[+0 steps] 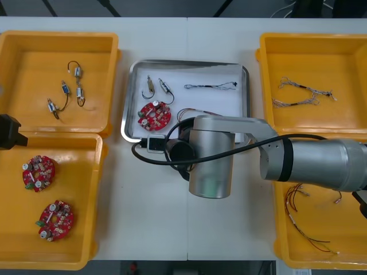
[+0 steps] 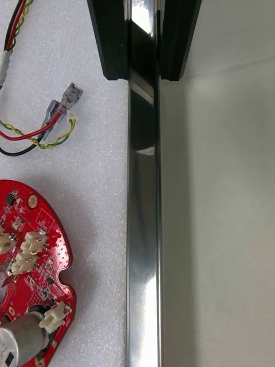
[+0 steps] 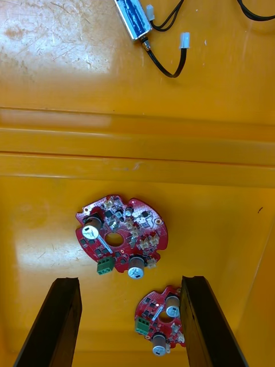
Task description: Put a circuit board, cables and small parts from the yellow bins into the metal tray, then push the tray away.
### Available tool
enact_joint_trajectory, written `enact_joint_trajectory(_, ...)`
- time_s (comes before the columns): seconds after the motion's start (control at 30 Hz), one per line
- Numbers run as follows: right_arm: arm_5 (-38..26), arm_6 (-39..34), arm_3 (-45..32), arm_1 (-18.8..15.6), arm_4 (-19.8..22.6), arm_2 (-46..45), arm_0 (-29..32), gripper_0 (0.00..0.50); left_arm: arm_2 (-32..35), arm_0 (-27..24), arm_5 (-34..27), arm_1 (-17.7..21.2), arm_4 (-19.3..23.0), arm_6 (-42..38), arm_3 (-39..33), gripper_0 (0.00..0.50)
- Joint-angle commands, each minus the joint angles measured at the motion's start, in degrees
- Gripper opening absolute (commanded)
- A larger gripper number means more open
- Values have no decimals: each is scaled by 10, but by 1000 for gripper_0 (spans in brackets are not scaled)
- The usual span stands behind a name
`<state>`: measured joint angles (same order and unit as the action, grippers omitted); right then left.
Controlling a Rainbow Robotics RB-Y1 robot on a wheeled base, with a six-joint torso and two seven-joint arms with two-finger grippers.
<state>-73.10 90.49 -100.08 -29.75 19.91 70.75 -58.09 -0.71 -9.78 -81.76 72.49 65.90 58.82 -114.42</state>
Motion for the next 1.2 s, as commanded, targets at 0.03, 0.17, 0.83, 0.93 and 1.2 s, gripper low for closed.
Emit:
enact_joint_trajectory(0.03, 27, 30, 31, 0, 18, 7, -45, 0, 0, 10, 4, 30, -6, 20, -12, 500)
enact_joint_trajectory(0.17, 49, 38, 55, 0, 19, 7, -61, 0, 0, 10, 4, 30, -6, 20, -12, 500)
enact_joint_trajectory(0.83, 197, 79, 199, 11, 20, 7, -120, 0, 0, 10, 4, 30, -6, 20, -12, 500)
enact_joint_trajectory(0.93, 224, 86, 225, 16, 20, 7, -126, 0, 0, 10, 4, 30, -6, 20, -12, 500)
enact_joint_trajectory(1.2, 270, 98, 277, 29, 20, 7, -142, 0, 0, 10, 4, 30, -6, 20, -12, 500)
